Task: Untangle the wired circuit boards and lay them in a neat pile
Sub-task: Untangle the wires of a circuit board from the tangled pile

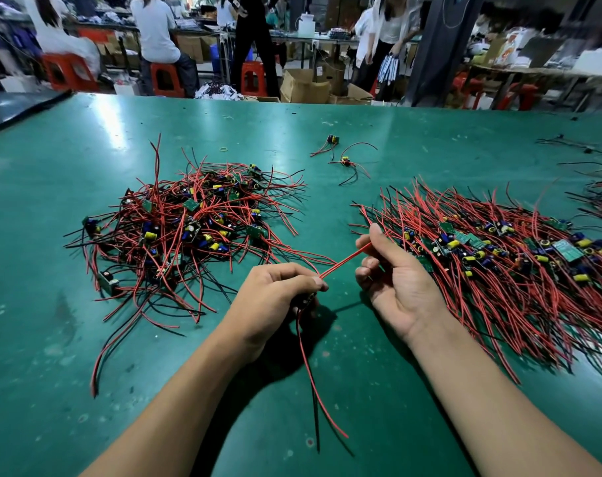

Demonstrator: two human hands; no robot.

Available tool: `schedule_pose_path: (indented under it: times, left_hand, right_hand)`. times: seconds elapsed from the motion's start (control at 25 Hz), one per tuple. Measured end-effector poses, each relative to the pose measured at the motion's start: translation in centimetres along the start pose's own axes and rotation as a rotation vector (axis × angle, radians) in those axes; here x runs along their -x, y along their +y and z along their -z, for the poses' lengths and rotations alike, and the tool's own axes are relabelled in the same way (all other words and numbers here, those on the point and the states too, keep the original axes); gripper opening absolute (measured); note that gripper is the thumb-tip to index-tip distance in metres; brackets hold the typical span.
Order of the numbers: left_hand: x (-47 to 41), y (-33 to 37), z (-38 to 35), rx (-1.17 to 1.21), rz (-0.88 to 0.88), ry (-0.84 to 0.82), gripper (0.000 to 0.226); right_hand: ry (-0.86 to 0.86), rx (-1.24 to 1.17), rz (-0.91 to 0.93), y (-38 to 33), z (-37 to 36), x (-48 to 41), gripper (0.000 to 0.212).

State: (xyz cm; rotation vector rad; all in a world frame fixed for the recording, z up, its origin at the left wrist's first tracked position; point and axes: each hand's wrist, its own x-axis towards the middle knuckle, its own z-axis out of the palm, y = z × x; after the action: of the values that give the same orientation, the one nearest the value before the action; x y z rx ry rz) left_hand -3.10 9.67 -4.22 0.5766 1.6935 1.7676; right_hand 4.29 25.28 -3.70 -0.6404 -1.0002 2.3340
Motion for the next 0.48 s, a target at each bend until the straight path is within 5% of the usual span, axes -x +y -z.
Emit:
schedule_pose_path:
  times: [0.48]
  left_hand:
    - [0.20,0.00,0.43,0.012,0.015,-0.046,0.017]
  right_hand:
    - [-0.087,-0.145,-0.229,-0.66,-0.09,0.35,0.028]
